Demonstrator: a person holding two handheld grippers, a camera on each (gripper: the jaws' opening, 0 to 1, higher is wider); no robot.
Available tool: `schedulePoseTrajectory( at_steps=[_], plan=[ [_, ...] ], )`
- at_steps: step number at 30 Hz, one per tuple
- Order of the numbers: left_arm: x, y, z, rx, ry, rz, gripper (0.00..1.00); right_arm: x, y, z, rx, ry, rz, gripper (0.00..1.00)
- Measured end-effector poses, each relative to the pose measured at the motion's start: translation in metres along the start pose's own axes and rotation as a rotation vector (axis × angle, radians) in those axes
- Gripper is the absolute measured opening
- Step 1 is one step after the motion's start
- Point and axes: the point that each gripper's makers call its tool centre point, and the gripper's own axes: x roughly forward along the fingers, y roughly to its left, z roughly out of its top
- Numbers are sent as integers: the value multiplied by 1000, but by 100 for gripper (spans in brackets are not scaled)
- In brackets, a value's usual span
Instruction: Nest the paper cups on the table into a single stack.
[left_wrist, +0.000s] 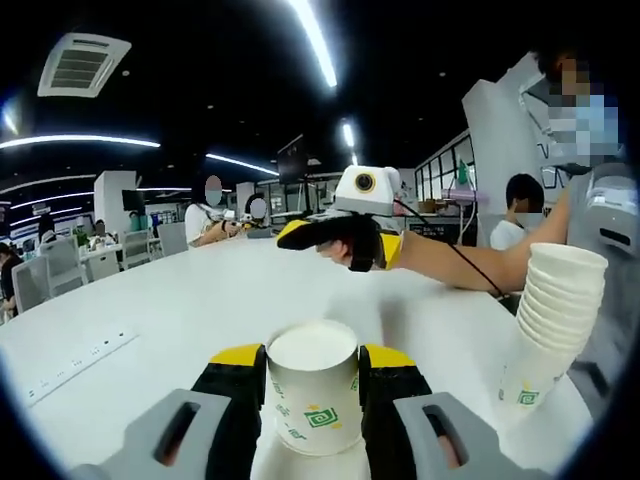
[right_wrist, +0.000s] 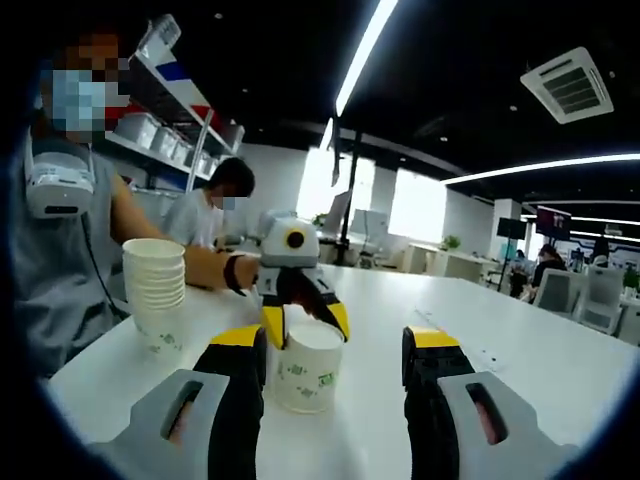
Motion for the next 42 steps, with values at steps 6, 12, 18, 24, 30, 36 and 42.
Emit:
schedulePoseTrajectory(
  at_steps=[6,12,18,24,30,36,42],
  plan=[
    [2,1,-4,-10,11,-10,51,-1,0,-1,2,2,-1,58],
    [7,4,2,-57,-21,23,51,0,0,-3,4,8,0,58],
    [11,1,2,-51,-24,41,43,2,1,-8,7,26,6,58],
    [9,3,5,-60,-34,53,43,4,3,-11,13,35,16,58],
    [8,6,4,-70,-34,61,42,6,4,-14,12,46,23,58],
    [9,5,5,-47,-32,63,41,9,7,-18,9,66,33,58],
    [3,5,17,-35,-68,77,40,12,8,-23,21,81,41,62]
  ],
)
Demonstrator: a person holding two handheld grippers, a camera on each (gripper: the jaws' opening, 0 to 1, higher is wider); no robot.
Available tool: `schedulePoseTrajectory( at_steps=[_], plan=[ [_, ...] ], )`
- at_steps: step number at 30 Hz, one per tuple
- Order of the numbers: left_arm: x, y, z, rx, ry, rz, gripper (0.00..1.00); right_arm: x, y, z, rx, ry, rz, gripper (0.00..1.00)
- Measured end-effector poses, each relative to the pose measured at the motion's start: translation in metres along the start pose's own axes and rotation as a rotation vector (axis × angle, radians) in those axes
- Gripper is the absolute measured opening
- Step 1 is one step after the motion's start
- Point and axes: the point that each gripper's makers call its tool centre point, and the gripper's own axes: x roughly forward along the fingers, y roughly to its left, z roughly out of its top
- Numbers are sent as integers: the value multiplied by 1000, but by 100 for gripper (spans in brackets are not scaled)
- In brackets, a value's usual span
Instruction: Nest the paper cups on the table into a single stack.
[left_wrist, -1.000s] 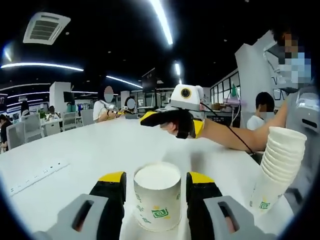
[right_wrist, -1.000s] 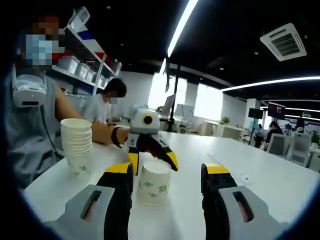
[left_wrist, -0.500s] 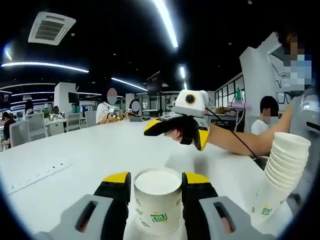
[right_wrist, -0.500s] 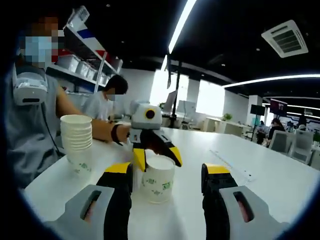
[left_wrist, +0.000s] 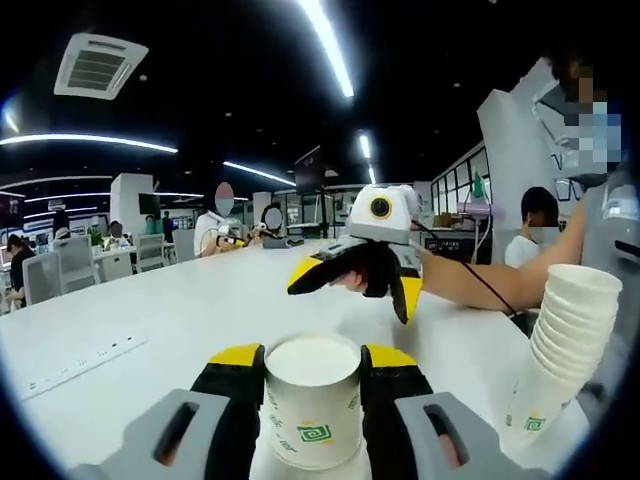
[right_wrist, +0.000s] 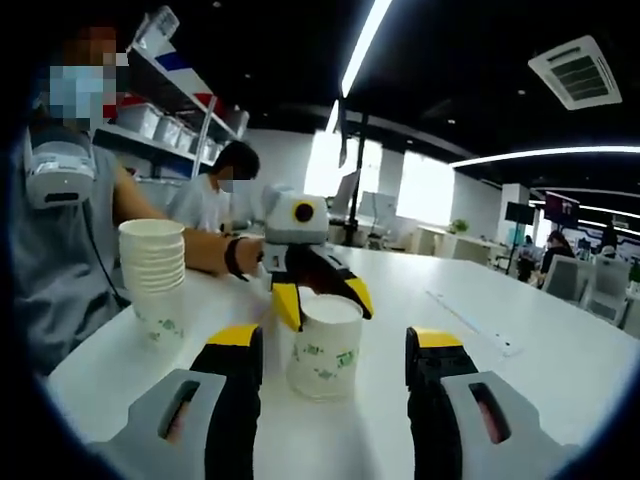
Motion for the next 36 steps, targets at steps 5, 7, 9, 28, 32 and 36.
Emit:
schedulePoseTrajectory(
  at_steps=[5,7,9,28,32,36],
  plan=[
    [-2,-4,26,-27,-83,-12,40,5,6,4,22,-24,20,64],
    [-5,-4,35,-40,-119,-15,40,10,11,6,25,-32,35,64],
    [-7,-6,41,-55,-149,-29,40,16,14,6,27,-33,44,67],
    [-12,-22,59,-64,-235,-107,40,51,33,-13,108,-21,112,60],
    [-12,-23,59,-54,-235,-104,40,50,31,-17,95,-3,100,56],
    [-13,-21,59,-48,-235,-100,40,47,29,-16,89,-3,90,56]
  ],
)
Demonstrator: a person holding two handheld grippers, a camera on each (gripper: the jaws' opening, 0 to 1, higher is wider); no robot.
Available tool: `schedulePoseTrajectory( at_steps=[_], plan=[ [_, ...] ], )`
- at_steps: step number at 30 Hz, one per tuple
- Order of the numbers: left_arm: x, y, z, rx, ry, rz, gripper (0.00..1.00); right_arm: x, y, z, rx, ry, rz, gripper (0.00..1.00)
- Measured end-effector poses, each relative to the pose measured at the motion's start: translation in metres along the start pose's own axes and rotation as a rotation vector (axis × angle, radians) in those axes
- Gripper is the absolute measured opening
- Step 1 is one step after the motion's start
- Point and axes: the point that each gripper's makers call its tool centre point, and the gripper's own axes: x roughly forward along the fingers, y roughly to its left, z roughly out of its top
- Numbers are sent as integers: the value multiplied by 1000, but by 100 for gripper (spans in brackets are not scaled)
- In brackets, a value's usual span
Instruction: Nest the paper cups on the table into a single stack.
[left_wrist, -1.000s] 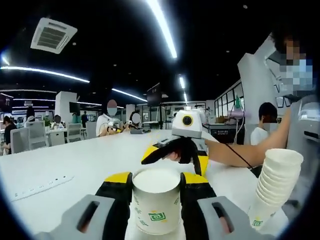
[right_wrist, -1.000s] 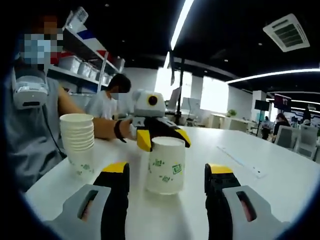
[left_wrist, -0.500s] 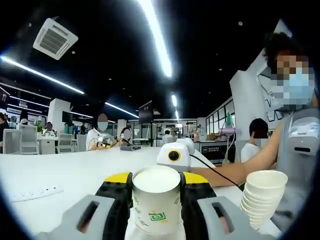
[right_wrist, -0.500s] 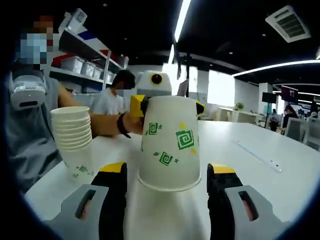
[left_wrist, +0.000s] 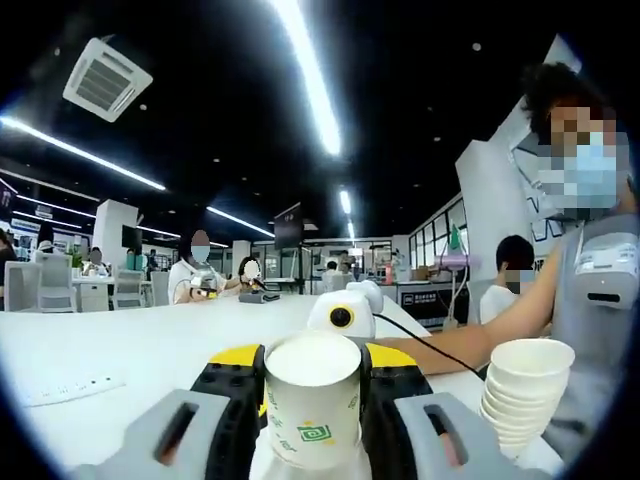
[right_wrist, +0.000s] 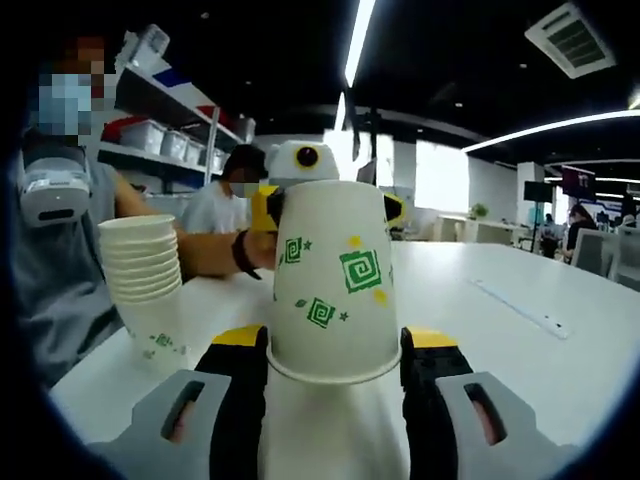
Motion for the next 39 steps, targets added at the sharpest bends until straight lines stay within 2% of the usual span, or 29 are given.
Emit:
schedulePoseTrajectory(
  at_steps=[5,17,26,30,35,39],
  plan=[
    [-3,4,0,0,1,6,40,-10,-5,4,-21,-4,-25,55],
    [-6,10,-9,1,27,18,40,-39,-23,30,-29,-93,-97,54],
    [-5,16,-39,20,133,10,40,-44,-30,29,-34,-91,-132,53],
    [-6,19,-59,81,234,24,41,-46,-34,29,-40,-85,-149,53],
    [-7,29,-89,116,343,49,45,-39,-36,11,-41,-18,-170,52],
    [-11,29,-98,124,371,55,46,-32,-36,-3,-45,33,-169,52]
  ],
)
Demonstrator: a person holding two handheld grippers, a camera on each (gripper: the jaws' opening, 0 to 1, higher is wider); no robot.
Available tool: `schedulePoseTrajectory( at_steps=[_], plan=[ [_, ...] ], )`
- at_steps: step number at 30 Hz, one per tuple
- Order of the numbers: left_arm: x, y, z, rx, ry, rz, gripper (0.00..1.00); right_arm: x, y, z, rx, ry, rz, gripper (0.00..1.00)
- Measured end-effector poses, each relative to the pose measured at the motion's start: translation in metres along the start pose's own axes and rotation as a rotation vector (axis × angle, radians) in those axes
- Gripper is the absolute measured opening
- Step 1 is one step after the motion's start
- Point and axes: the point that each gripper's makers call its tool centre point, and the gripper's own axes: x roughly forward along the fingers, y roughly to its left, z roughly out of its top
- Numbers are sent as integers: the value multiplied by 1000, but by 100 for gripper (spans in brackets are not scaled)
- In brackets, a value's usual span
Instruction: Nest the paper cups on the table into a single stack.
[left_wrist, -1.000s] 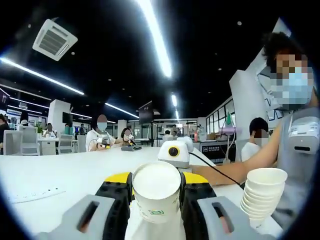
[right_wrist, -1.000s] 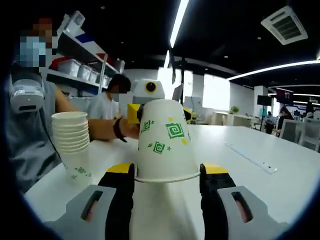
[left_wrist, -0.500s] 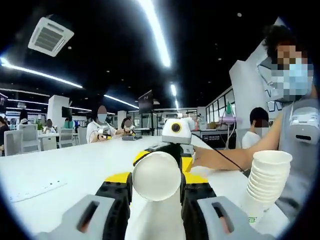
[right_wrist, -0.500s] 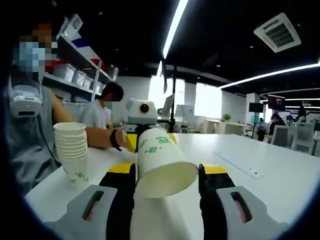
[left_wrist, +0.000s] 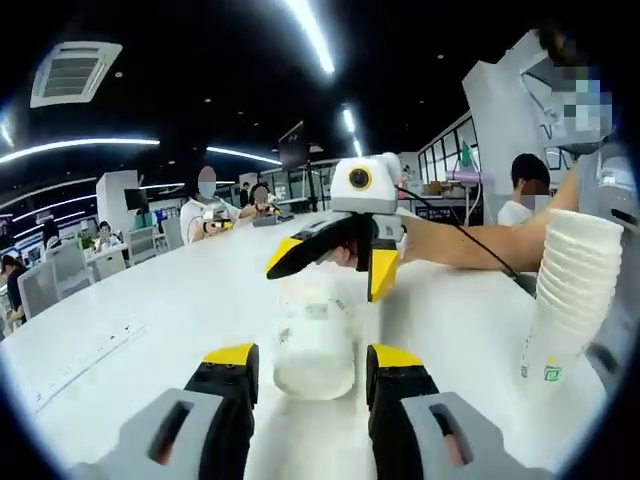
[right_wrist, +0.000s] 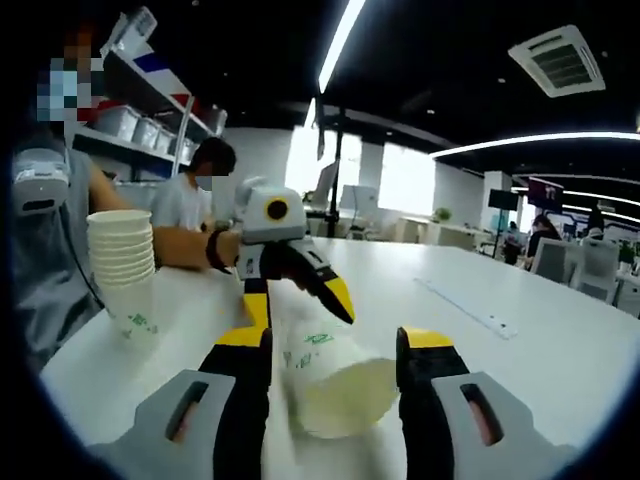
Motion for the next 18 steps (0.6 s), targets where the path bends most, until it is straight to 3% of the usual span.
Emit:
schedulePoseTrajectory(
  at_steps=[11,18],
  plan=[
    [-2,1,3,15,-5,8,45,0,1,-6,-5,25,8,55],
    [-2,1,4,33,-6,14,43,-7,-3,-12,11,35,20,65]
  ],
)
